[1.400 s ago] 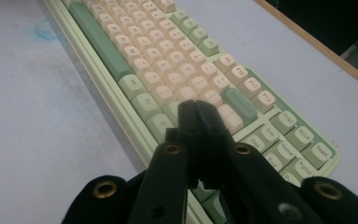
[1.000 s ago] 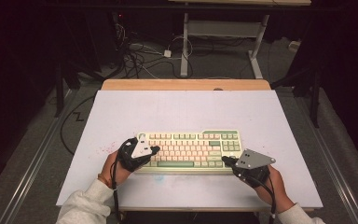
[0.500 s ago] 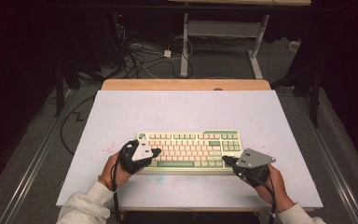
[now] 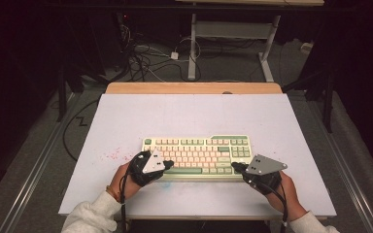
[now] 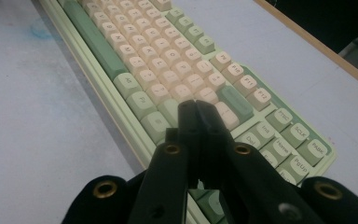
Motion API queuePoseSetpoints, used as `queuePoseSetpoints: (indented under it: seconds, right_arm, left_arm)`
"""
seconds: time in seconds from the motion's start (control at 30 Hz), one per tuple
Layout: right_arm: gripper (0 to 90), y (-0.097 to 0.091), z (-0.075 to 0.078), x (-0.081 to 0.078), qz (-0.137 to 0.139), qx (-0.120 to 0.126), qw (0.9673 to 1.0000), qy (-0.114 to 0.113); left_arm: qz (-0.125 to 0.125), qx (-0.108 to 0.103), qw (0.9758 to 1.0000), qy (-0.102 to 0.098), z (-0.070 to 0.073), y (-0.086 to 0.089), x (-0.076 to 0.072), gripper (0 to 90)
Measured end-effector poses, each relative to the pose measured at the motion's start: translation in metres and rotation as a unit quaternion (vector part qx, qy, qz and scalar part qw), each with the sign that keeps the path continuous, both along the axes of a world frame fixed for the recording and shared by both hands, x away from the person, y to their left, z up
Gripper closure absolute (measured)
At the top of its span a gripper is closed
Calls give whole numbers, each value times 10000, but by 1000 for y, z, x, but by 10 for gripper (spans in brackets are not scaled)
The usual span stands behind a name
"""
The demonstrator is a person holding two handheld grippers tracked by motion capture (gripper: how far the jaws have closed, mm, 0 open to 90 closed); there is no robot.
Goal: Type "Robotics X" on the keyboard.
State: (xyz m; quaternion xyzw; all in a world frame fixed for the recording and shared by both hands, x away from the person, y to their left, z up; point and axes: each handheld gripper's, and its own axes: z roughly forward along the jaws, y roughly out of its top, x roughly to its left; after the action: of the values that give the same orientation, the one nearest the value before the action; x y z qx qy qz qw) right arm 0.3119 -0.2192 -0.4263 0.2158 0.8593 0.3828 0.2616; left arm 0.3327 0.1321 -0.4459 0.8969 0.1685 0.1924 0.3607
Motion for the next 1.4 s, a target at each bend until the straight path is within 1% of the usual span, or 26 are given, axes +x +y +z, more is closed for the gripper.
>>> queuePoseSetpoints:
  seconds: [0.17,0.4,0.5,0.57,0.6,0.67,0.73,0.8,0.87,1.1,1.23,1.4]
  right_arm:
    - [900,1,0,0,6,-15,10000,9]
    - [900,1,-1,0,14,-28,10000,22]
    - [900,1,-1,0,17,-28,10000,28]
    - [900,1,-1,0,15,-34,10000,38]
    - [900,1,-2,0,24,-38,10000,34]
    - [900,2,-2,0,30,-55,10000,42]
    - [900,1,-2,0,17,-49,10000,47]
    - [900,1,-2,1,9,-42,10000,58]
    - [900,2,-2,2,10,-46,10000,68]
    - [900,9,-7,9,18,-102,9999,134]
    - [900,14,-9,15,9,-175,9997,172]
    - [900,20,-13,21,-9,-241,9994,237]
  left_arm:
    - [-94,92,9999,95,-5,-4,-1,873]
    - [-133,156,9997,127,-8,-8,-2,872]
    - [-154,247,9994,180,-11,-8,-1,872]
    - [-164,249,9993,222,-15,-10,0,873]
    - [-167,201,9993,267,-14,-10,0,873]
    - [-157,283,9993,182,-13,-11,-1,873]
    - [-163,175,9996,155,-9,-9,-1,872]
    - [-109,115,9998,85,-5,-6,-1,872]
    - [-65,48,9999,76,-3,-3,-1,872]
    - [2,21,10000,19,0,1,1,872]
    - [53,-30,10000,31,1,4,2,872]
    - [126,-36,9999,30,2,9,3,872]
